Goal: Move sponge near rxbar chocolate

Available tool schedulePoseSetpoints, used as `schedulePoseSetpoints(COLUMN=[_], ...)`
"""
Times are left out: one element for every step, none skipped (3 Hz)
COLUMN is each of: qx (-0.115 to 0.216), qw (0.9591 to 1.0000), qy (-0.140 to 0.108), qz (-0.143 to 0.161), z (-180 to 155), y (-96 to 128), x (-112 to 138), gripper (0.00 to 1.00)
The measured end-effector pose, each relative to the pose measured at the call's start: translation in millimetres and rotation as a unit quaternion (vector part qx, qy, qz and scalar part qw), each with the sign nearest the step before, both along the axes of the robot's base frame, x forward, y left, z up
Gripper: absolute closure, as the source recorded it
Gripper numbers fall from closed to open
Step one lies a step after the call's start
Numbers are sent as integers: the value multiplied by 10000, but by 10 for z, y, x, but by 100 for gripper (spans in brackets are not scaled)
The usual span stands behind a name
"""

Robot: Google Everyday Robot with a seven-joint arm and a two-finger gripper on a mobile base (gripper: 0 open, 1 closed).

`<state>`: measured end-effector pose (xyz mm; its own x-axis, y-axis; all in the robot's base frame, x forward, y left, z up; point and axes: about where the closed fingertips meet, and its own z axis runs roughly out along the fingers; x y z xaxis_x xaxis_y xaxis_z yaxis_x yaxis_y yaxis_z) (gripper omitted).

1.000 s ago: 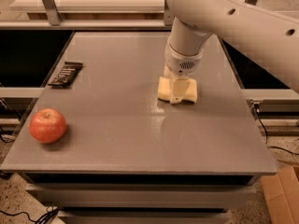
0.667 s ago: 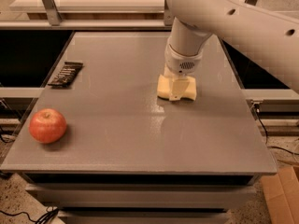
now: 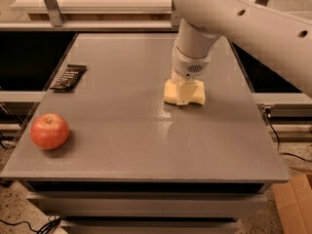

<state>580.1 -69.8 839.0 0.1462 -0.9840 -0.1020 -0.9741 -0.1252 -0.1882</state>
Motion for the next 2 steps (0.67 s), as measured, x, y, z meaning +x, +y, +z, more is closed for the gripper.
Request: schedulePoseSetpoints(qx=[-52,-112], qw=[9998,9978], qy=[-86,-235], qz=[166,613], z=[66,222], y=[114,412], x=[66,200], gripper=[100,100])
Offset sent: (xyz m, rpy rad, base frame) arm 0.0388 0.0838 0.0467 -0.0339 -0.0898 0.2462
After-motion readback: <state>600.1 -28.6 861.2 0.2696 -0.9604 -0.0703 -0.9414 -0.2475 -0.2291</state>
